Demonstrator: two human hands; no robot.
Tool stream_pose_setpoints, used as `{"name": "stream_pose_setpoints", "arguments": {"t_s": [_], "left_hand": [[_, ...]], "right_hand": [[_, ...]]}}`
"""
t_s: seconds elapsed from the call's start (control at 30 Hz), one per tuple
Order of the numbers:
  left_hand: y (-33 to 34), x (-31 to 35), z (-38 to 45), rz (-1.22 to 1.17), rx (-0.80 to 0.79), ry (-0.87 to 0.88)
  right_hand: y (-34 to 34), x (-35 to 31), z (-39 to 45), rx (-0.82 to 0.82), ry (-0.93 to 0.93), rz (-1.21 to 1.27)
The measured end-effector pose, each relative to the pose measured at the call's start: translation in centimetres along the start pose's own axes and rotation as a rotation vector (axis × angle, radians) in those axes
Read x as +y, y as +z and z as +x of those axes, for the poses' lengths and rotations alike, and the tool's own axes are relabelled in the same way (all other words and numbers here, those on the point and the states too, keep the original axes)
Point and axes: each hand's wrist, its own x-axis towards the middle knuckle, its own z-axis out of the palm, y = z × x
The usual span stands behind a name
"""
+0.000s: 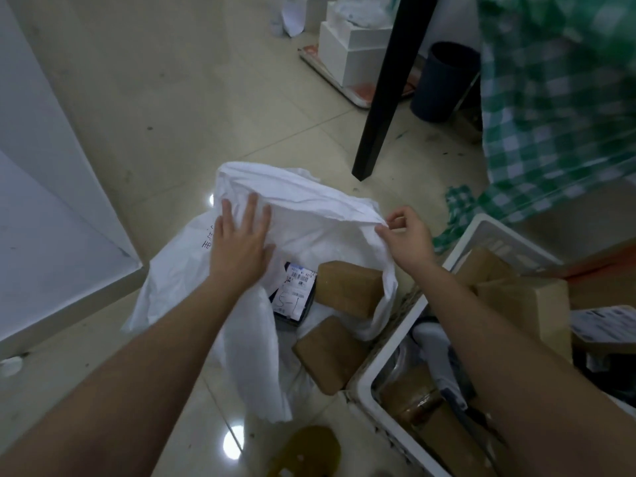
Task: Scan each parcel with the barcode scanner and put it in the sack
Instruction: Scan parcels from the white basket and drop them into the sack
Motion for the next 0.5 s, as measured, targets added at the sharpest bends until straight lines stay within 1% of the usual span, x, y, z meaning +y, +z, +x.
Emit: {"name": "stream_pose_setpoints", "arguments": {"t_s": [0.03,0.07,0.1,0.13,0.17,0.23,0.33,0.4,0.47,0.5], "left_hand": [[0.7,-0.7,0.6,0.019,-0.129,-0.029],[1.4,-1.0,1.0,0.05,-0.21,-0.053],[2.1,-1.0,1.0,0.079,-0.258,-0.081],[2.6,-0.4,0.8,0.055,-0.269,-0.097],[2.8,0.4,0.5,0.015,-0.241,-0.075],[3.0,2.3,-0.2,-0.001,-0.066,0.057],[3.9,4.9,-2.2,0.006,0.294,0.318],[4.2,6.6,-3.8,-0.025,0.418,0.435],[4.9,7.8,-5.2,-0.062,0.494,0.524],[5.3,8.3,-5.7,-0.062,0.52,0.595]], "right_hand": [[0.1,0.5,0.1,0.006,-0.036,-0.021],[0.3,1.0,0.2,-0.001,-0.063,-0.048],[0.6,1.5,0.2,-0.009,-0.081,-0.077],[1.0,2.0,0.3,-0.008,-0.091,-0.104],[1.3,2.5,0.4,0.006,-0.093,-0.121],[1.8,3.3,0.8,0.054,-0.074,-0.13],[1.9,4.4,1.4,0.082,-0.032,-0.137],[1.9,4.9,1.7,0.073,-0.012,-0.113],[1.8,5.1,1.8,0.056,-0.007,-0.08],[1.8,5.2,1.8,0.048,-0.011,-0.065]]}}
